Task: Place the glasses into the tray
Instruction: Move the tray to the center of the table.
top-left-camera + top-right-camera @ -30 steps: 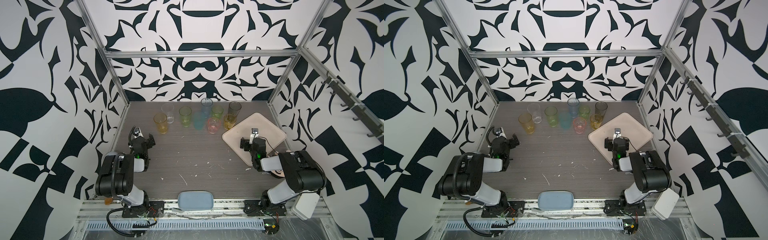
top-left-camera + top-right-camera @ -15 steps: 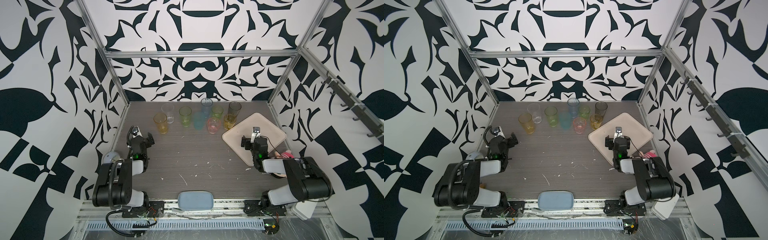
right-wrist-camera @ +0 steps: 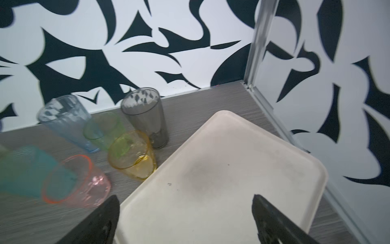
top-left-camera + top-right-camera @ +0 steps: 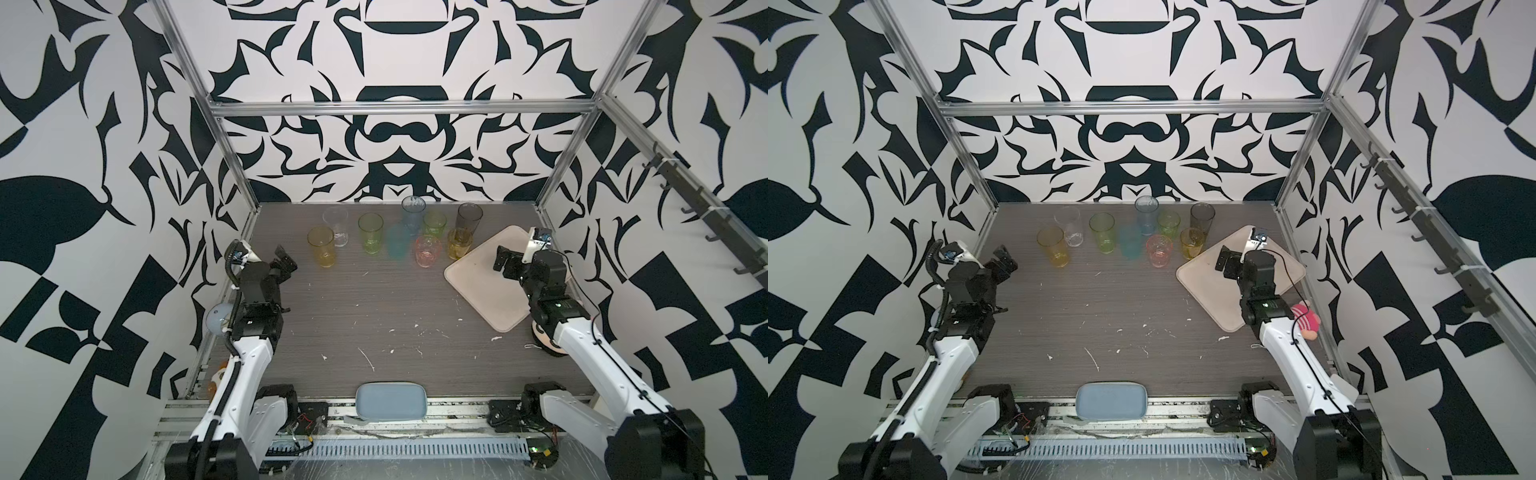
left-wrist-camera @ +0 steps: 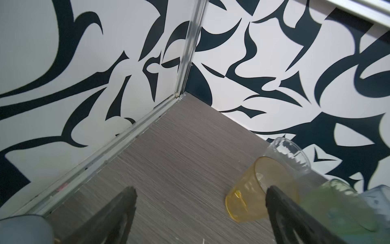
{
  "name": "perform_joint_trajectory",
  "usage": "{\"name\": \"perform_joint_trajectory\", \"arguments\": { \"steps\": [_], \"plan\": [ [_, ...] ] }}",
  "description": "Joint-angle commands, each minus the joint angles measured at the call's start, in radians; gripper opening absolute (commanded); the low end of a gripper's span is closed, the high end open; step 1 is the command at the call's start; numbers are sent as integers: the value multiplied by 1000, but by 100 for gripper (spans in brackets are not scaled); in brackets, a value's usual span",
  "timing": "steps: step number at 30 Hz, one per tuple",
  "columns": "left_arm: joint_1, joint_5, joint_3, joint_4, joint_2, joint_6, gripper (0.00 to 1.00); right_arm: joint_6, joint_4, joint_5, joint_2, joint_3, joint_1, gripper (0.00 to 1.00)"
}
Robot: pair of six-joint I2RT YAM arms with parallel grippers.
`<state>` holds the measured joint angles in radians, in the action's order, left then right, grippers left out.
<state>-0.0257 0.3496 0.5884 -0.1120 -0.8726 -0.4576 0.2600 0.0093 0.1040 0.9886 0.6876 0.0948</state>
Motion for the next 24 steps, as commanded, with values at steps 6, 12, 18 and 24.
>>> {"name": "perform_joint_trajectory", "arguments": {
  "steps": [6, 12, 18, 24],
  "plan": [
    [4, -182, 114, 351, 87, -166, 99, 71, -381, -182, 10, 114, 67, 89],
    [3, -386, 168, 363, 66, -179, 99, 69, -481, -25, 102, 150, 271, 89],
    [3, -514, 191, 366, 29, -161, 99, 116, -496, 29, 213, 138, 308, 84],
    [4, -549, 171, 339, 35, -158, 99, 127, -476, 71, 333, 139, 307, 81]
  ]
}}
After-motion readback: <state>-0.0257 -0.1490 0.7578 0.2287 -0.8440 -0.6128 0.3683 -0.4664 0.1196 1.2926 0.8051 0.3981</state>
